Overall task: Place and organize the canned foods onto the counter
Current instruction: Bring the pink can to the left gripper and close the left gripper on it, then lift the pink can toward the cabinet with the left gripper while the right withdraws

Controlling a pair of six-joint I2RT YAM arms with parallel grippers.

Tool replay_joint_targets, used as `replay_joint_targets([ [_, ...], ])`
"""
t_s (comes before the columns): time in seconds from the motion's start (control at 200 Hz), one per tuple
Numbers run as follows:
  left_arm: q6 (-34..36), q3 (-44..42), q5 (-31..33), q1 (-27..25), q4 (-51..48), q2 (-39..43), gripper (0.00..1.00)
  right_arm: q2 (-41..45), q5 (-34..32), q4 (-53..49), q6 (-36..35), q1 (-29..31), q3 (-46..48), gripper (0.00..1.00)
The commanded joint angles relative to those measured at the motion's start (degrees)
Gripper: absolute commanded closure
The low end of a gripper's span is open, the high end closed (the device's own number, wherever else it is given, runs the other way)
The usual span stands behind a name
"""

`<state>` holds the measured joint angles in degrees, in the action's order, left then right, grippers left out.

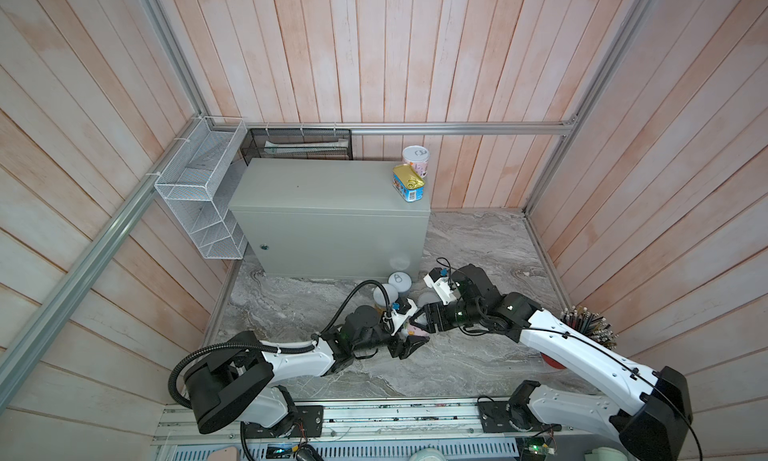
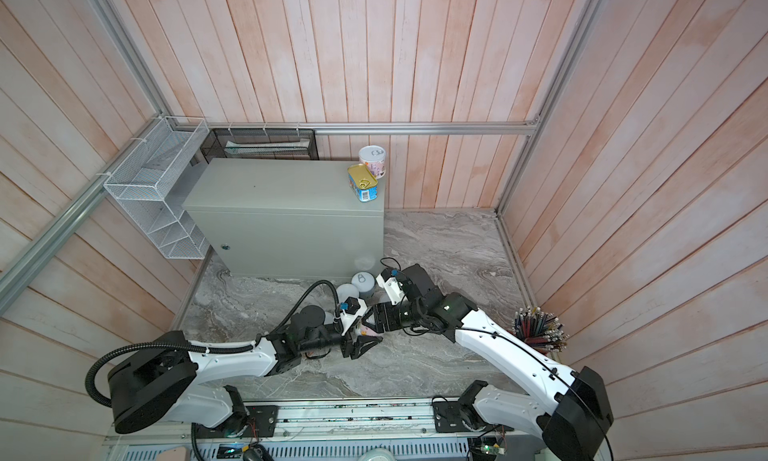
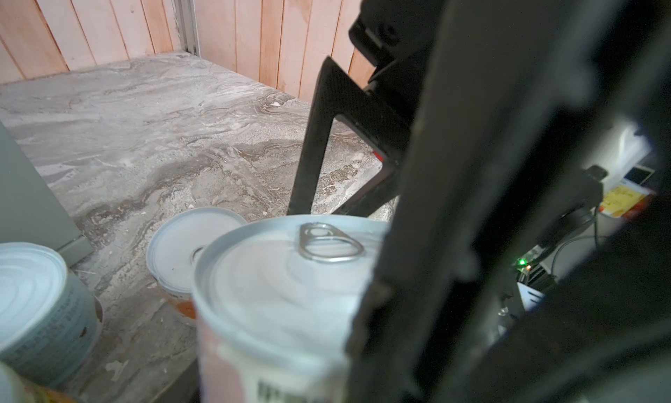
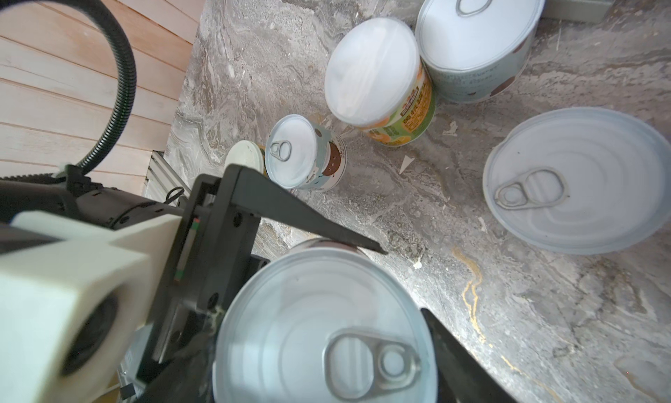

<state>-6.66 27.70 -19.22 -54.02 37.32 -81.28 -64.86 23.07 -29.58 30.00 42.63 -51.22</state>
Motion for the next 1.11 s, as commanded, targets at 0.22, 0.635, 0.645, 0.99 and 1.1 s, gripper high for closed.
replay_joint_targets([
  [0.22, -0.8, 0.5, 0.3, -0.2, 2.9, 1.2, 0.32, 1.0, 0.1, 5.7, 0.9, -0.1, 2.2, 0.34],
  [0.635, -1.4, 0.7, 2.4, -0.2, 1.8, 2.0, 0.35, 5.5, -2.7, 5.6, 1.9, -0.1, 4.2, 0.12],
  [0.645, -1.4, 0.7, 2.4, -0.2, 1.7, 2.1, 0.35, 5.6, -2.8, 5.6, 1.9, 0.0, 4.2, 0.11],
  [0.99, -1.5, 1.1, 4.3, -0.2, -0.1, 3.3, 0.35, 11.9, -7.4, 8.0, 4.3, -0.1, 7.4, 0.11],
  [1.1, -1.7, 1.6, 6.3, -0.2, -1.0, 3.9, 0.35, 17.0, -7.7, 12.6, 7.3, -0.1, 10.1, 0.11],
])
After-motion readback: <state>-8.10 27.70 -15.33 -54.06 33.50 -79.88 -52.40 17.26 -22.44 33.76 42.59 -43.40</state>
